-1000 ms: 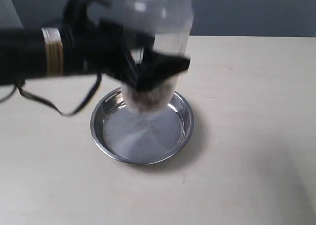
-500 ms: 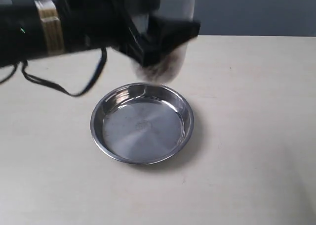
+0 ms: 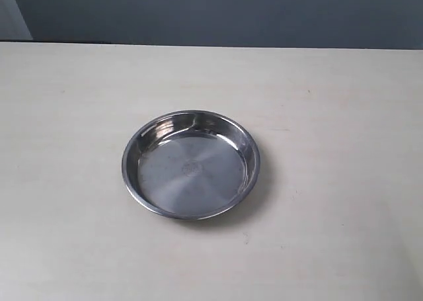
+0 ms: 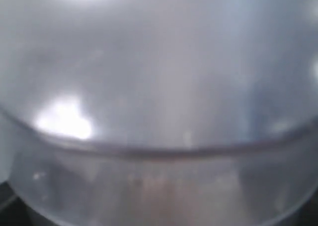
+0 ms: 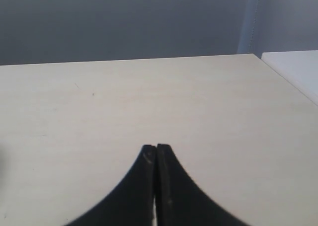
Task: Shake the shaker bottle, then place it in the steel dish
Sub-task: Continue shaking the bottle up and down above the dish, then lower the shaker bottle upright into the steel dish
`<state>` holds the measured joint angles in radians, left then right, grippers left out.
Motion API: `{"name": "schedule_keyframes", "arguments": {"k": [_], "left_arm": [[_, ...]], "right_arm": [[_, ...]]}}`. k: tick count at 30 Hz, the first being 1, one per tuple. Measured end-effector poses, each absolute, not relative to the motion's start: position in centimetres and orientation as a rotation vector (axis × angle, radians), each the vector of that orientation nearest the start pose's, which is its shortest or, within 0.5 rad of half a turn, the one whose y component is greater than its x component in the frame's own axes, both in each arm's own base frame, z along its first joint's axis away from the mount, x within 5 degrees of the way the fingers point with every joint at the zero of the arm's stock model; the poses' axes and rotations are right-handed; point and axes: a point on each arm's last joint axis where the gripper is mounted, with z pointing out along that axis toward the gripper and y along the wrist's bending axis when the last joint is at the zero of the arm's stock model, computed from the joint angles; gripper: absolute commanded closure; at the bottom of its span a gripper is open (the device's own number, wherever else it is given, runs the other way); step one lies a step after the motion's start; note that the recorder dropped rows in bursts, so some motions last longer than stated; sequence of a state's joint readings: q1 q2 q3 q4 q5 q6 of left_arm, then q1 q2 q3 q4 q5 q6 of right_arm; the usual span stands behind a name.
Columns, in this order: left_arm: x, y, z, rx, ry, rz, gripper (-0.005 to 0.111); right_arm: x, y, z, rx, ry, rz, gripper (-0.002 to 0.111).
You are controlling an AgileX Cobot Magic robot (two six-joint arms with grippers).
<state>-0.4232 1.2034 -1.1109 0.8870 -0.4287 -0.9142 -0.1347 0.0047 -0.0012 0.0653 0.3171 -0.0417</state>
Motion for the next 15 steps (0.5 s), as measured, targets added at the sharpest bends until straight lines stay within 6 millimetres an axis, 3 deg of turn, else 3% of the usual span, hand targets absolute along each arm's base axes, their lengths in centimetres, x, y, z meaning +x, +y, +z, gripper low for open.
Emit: {"name": "schedule_keyframes", "arguments": {"k": [3,6,8,10,12,15], "left_arm": [[24.0,-13.9,42.1,0.501,1.331,-0.629,0.106],[26.0,-14.8,33.9,0.537,1.592,-0.630,0.106],[26.3,-15.0,27.6,0.553,1.782,-0.650,0.106],[26.1,-15.1,23.0,0.577,1.915,-0.676,0.106],[25.9,-15.4,22.0,0.624,1.903,-0.704,0.106],[25.8,-16.0,24.0,0.646,1.704,-0.777,0.106]], "right_arm": [[5.4,-0.5,18.5,0.125,1.800,-0.063,0.109],[5.4,-0.5,18.5,0.125,1.800,-0.063,0.109],[5.4,-0.5,18.5,0.125,1.800,-0.063,0.109],[5.4,-0.5,18.5,0.125,1.800,-0.063,0.109],[5.4,-0.5,18.5,0.125,1.800,-0.063,0.109],[5.4,-0.5,18.5,0.125,1.800,-0.063,0.109]]}}
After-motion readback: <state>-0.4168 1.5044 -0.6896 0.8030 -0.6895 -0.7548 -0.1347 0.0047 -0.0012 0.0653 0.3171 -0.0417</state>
